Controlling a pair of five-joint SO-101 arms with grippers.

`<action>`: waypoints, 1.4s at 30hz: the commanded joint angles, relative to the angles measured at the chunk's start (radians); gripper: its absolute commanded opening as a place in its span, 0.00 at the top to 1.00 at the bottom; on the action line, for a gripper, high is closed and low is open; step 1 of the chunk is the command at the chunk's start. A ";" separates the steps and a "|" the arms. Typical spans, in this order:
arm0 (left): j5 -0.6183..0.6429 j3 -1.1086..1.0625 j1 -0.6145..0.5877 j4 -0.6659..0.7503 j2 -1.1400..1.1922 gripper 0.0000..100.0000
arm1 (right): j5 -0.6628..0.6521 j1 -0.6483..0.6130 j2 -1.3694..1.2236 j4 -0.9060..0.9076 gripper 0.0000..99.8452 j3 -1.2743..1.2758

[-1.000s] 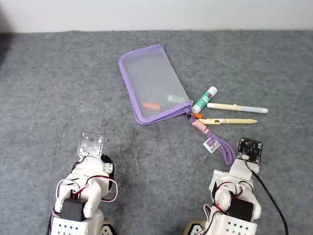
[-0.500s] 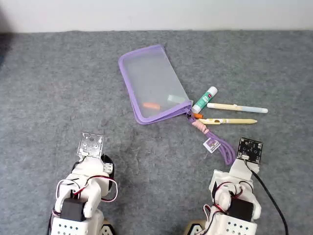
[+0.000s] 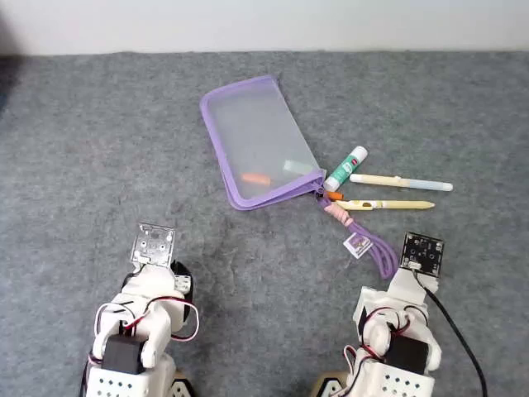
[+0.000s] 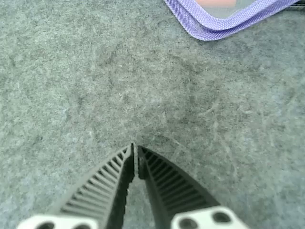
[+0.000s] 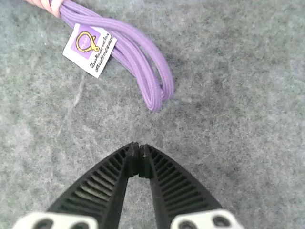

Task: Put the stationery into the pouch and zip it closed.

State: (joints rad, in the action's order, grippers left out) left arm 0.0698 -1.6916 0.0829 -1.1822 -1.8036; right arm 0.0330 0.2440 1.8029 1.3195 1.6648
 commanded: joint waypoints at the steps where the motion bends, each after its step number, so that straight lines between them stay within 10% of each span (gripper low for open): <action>1: -0.009 0.008 0.002 -0.005 -0.011 0.99 | -0.009 -0.005 0.008 -0.015 0.98 0.018; 28: -0.009 0.008 0.002 -0.005 -0.011 0.99 | -0.239 -0.159 -0.039 -0.056 0.98 -0.224; 42: -0.009 0.008 0.002 -0.005 -0.011 0.99 | -0.496 -0.194 -0.970 -0.113 0.98 -0.885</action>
State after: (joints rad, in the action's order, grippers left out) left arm 0.0698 -1.6916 0.0829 -1.1822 -1.8036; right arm -0.4074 0.0583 1.0388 1.2413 0.9436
